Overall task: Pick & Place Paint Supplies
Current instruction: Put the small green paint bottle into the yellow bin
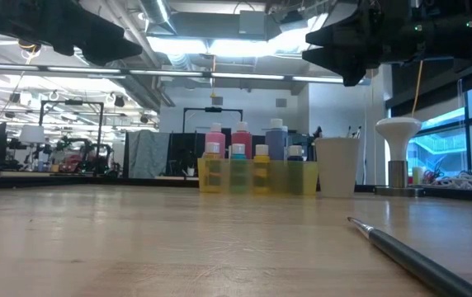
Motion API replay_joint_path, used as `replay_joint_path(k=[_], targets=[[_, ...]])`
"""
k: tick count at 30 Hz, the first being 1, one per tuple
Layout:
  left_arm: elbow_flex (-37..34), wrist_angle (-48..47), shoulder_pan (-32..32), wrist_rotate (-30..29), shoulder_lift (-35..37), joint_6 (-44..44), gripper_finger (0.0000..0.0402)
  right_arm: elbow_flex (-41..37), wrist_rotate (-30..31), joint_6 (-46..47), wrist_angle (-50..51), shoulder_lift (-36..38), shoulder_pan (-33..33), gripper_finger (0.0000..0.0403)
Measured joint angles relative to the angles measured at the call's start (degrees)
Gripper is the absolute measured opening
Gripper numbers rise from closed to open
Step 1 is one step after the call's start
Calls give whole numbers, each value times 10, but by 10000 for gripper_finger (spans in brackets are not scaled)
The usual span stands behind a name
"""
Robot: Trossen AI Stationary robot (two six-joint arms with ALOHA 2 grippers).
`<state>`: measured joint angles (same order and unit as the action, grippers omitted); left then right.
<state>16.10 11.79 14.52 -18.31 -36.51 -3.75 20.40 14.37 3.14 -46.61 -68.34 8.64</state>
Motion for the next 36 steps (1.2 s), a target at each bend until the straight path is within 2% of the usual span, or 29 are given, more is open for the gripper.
replay_joint_path(k=[36], targets=[[0, 0, 0, 0, 0, 0, 297, 0, 14, 0, 0, 0, 0, 227]])
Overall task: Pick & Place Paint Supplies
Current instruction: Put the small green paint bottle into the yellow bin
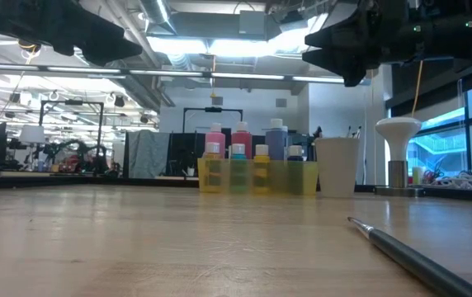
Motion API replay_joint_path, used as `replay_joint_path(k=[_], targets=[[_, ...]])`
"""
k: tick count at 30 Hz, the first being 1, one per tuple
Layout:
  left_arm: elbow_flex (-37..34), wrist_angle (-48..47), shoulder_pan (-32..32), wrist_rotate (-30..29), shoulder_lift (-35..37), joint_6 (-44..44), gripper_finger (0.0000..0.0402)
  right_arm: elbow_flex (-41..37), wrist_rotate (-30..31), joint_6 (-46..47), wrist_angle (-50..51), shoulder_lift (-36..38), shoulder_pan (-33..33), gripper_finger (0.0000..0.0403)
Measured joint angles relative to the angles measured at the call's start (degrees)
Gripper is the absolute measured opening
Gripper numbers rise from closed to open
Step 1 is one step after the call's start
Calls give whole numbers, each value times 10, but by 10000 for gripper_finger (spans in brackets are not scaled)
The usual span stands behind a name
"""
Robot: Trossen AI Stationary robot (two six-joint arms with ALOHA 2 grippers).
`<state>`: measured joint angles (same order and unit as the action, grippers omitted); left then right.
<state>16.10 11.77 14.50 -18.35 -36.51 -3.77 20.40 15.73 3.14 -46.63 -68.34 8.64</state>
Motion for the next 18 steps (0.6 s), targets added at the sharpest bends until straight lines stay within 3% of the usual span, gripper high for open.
replay_joint_path(k=[18], targets=[[0, -19, 0, 0, -17, 0, 297, 0, 3, 0, 0, 0, 0, 227]])
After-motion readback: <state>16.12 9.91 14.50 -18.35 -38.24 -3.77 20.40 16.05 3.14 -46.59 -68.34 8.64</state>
